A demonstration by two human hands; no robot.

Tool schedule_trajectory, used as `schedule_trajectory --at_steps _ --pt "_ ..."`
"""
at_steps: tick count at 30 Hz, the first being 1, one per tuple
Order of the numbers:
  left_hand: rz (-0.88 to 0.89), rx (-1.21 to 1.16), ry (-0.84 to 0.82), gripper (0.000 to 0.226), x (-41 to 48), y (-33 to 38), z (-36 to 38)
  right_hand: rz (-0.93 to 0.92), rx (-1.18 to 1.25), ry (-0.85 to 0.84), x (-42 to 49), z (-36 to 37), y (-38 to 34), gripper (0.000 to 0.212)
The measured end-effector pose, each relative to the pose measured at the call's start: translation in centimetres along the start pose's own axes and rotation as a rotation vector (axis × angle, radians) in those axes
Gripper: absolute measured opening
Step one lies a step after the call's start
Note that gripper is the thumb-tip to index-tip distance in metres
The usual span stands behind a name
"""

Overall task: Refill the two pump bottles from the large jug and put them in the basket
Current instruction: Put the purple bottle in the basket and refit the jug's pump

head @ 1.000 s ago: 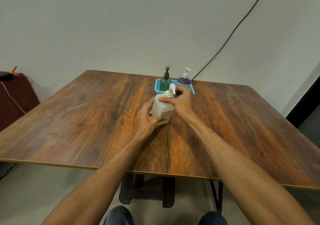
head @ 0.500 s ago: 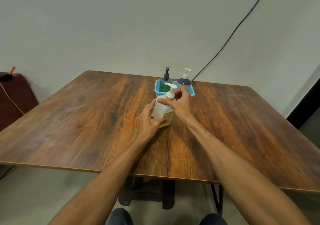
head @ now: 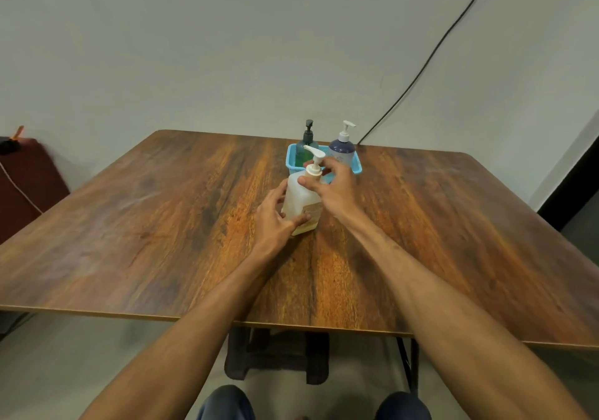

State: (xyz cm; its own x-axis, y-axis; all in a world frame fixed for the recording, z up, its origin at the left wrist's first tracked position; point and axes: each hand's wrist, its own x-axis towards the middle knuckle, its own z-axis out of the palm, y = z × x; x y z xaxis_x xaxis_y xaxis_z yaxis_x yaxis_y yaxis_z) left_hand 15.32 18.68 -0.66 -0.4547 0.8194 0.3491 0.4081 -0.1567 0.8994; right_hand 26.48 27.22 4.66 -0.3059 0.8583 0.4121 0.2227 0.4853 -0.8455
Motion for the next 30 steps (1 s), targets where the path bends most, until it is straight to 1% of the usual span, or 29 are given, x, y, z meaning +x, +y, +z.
schedule_trajectory --at_steps 3,6,7,8,11,12,13,15,16,18,21,24,26,30 --pt "0.006 -0.019 -0.014 0.088 0.4 0.1 0.0 0.002 -0.005 0.08 0.2 0.3 -0.5 0.041" --pt "0.008 -0.02 -0.043 0.086 0.9 0.1 -0.2 -0.04 0.002 0.077 0.3 0.4 -0.3 0.041" --pt "0.006 -0.008 -0.061 0.085 1.2 0.0 -0.3 -0.05 0.013 0.04 0.5 0.2 0.1 0.046" --pt "0.001 0.004 -0.085 0.085 1.5 0.0 -0.3 -0.046 0.035 -0.021 0.7 -0.2 0.7 0.056" --pt "-0.035 0.006 -0.159 0.089 2.5 -0.3 -0.6 0.041 0.13 -0.261 1.2 -2.0 3.1 0.099" --pt "-0.041 0.007 -0.178 0.09 2.9 -0.5 -0.5 0.067 0.149 -0.331 1.4 -2.5 4.2 0.106" --pt "-0.044 0.01 -0.197 0.09 3.4 -0.8 -0.4 0.084 0.161 -0.397 1.7 -2.9 5.5 0.108" --pt "-0.047 0.003 -0.227 0.092 4.3 -1.4 -0.2 0.118 0.182 -0.5 2.1 -3.1 7.7 0.107" --pt "-0.052 -0.003 -0.238 0.095 4.8 -1.8 0.0 0.14 0.198 -0.52 2.4 -3.0 8.7 0.106" --pt "-0.066 -0.015 -0.254 0.1 5.9 -2.4 0.1 0.163 0.227 -0.52 3.4 -2.6 10.1 0.105" --pt "-0.113 -0.051 -0.253 0.096 7.1 -1.8 0.2 0.197 0.253 -0.507 4.9 -2.7 9.7 0.1" --pt "-0.128 -0.079 -0.24 0.087 8.8 1.2 -0.1 0.251 0.236 -0.489 6.7 -3.9 6.7 0.092" --pt "-0.141 -0.09 -0.251 0.084 10.6 4.4 -0.8 0.286 0.204 -0.479 8.3 -5.2 3.4 0.088" --pt "-0.168 -0.111 -0.306 0.085 14.0 11.7 -1.4 0.36 0.186 -0.44 10.8 -9.3 -3.6 0.095"
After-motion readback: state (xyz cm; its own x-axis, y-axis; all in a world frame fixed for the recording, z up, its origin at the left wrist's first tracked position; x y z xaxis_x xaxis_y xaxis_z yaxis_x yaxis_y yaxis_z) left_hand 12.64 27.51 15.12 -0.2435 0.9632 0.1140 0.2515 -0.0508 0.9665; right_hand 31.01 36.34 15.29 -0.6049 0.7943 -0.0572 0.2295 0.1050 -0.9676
